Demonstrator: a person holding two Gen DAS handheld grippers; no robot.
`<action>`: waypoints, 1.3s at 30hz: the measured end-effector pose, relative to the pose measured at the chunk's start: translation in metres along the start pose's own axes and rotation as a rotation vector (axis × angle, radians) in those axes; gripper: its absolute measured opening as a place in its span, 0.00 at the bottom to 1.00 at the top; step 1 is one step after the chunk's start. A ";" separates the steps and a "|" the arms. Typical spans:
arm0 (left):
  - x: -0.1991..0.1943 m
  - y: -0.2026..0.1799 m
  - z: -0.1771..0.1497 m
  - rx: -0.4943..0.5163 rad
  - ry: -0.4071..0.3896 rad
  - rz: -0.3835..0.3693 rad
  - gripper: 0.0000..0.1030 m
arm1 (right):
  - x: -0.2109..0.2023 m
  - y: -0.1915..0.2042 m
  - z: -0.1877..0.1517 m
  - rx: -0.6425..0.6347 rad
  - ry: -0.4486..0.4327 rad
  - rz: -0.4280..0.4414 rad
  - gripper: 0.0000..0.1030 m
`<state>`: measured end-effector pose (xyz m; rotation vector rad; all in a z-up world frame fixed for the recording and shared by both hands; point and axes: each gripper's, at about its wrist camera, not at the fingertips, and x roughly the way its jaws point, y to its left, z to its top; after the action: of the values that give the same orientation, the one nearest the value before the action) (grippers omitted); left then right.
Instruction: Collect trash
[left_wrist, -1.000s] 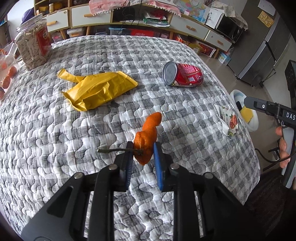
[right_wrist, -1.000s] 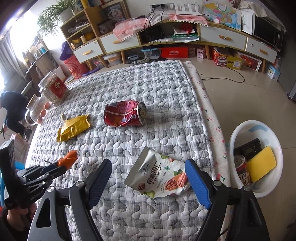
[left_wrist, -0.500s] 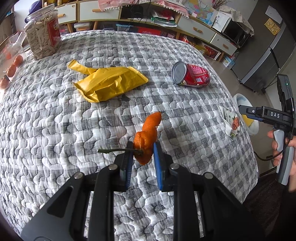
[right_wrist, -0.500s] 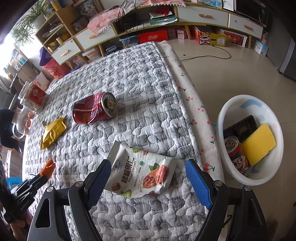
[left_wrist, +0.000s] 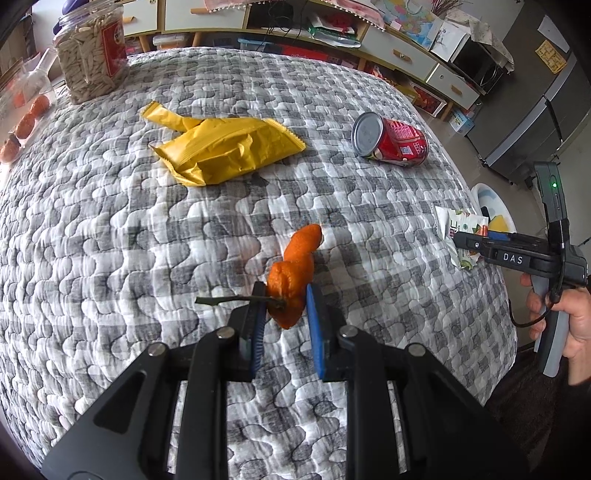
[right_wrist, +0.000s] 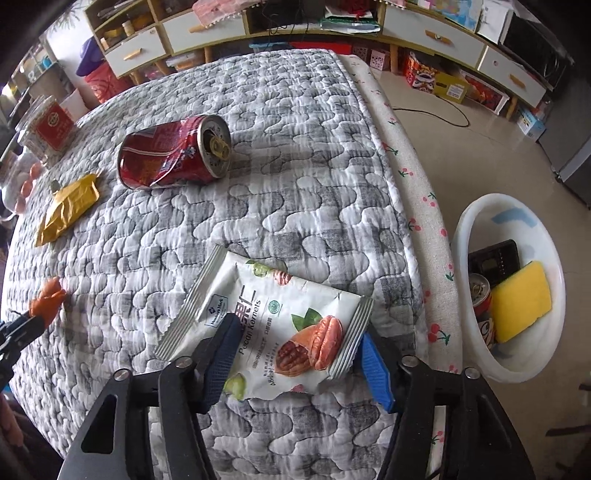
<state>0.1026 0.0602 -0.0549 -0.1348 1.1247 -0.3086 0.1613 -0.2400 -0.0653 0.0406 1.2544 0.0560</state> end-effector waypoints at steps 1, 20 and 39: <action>-0.001 0.000 0.000 -0.003 -0.003 -0.002 0.23 | -0.002 0.002 -0.001 -0.015 -0.006 -0.016 0.49; -0.023 -0.011 0.001 -0.013 -0.055 -0.020 0.23 | -0.065 0.000 -0.011 0.020 -0.180 0.132 0.06; -0.002 -0.139 0.043 0.203 -0.049 -0.098 0.23 | -0.098 -0.206 -0.018 0.443 -0.267 0.052 0.07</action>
<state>0.1168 -0.0738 0.0014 -0.0175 1.0340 -0.5019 0.1183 -0.4514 0.0096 0.4508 0.9786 -0.1785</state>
